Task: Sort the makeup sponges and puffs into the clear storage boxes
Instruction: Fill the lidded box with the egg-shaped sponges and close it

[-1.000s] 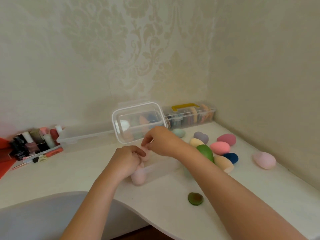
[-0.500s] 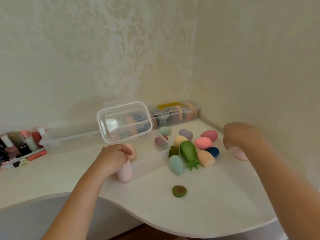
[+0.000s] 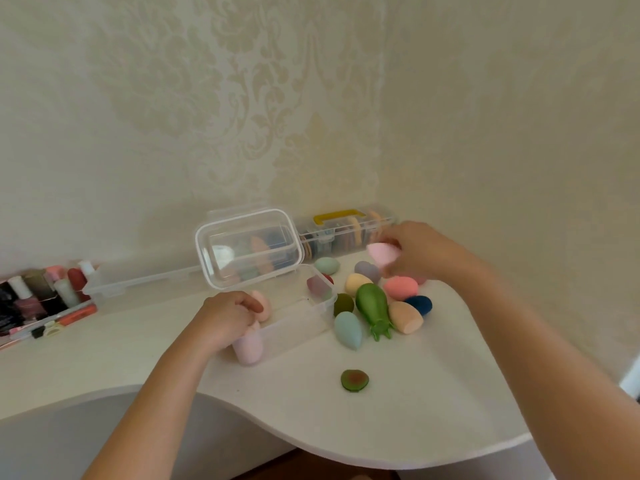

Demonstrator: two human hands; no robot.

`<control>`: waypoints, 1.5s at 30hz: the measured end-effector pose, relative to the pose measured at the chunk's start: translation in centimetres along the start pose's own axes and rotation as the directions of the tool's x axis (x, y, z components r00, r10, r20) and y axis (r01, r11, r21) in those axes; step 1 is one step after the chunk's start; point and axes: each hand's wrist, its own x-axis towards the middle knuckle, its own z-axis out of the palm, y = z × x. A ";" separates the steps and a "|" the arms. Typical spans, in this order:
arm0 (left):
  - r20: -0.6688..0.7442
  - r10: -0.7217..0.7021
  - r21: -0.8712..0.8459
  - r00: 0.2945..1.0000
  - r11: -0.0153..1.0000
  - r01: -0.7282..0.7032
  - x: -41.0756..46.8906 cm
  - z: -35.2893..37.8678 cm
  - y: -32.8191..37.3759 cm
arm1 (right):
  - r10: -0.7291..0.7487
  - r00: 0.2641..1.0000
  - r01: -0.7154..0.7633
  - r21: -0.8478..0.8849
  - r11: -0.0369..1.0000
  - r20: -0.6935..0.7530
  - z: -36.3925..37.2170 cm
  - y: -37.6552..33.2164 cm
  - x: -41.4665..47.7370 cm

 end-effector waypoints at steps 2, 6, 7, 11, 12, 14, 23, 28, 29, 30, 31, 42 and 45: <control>-0.001 -0.005 -0.004 1.000 1.000 0.005 -0.1 0.0 0.0 | -0.136 0.991 0.134 0.171 0.976 0.004 0.6 -2.3 0.1; 0.009 -0.014 -0.016 1.000 1.000 0.015 -0.2 -0.1 0.1 | -0.253 0.965 0.220 0.304 0.927 0.073 3.7 -6.6 1.3; 0.013 -0.018 -0.018 1.000 1.000 0.018 -0.2 -0.1 0.1 | -0.274 0.954 0.222 0.330 0.918 0.120 4.4 -7.5 1.7; 0.027 -0.010 0.023 1.000 1.000 0.009 -0.4 -0.3 0.3 | -0.355 0.883 0.291 0.236 0.927 0.307 6.7 -9.5 3.0; 0.031 -0.009 0.036 0.999 0.999 0.008 -0.5 -0.4 0.4 | -0.360 0.867 0.312 0.187 0.932 0.346 7.3 -9.7 3.3; 0.041 -0.009 0.047 0.999 0.999 0.007 -0.6 -0.4 0.6 | -0.339 0.853 0.312 0.133 0.941 0.397 8.3 -10.0 3.8; -0.014 -0.019 0.113 1.000 0.993 0.020 -0.8 -0.1 0.8 | -0.347 0.907 0.312 0.171 0.935 0.239 9.8 -10.2 4.3; -0.316 0.035 0.234 0.948 0.971 0.042 -2.0 0.6 1.1 | -0.345 0.911 0.318 0.150 0.936 0.227 10.1 -10.1 4.2; -0.378 0.075 0.289 0.923 0.956 0.041 -2.5 0.6 1.3 | -0.339 0.912 0.314 0.141 0.939 0.229 10.2 -10.2 4.2; -0.433 0.136 0.353 0.891 0.935 0.029 -2.7 0.7 1.3 | -0.334 0.914 0.308 0.142 0.941 0.230 10.2 -10.2 4.3; -0.465 0.207 0.402 0.861 0.916 -0.003 -2.7 0.8 1.3 | -0.330 0.914 0.302 0.149 0.942 0.234 10.2 -10.2 4.4; -0.044 0.262 0.435 0.964 0.874 -0.217 -0.7 0.0 1.9 | -0.375 0.879 0.278 0.323 0.904 0.293 7.1 -8.1 3.8; -0.066 0.252 0.413 0.965 0.888 -0.204 -0.6 0.1 2.0 | -0.295 0.945 0.228 0.365 0.903 0.140 3.8 -5.5 2.1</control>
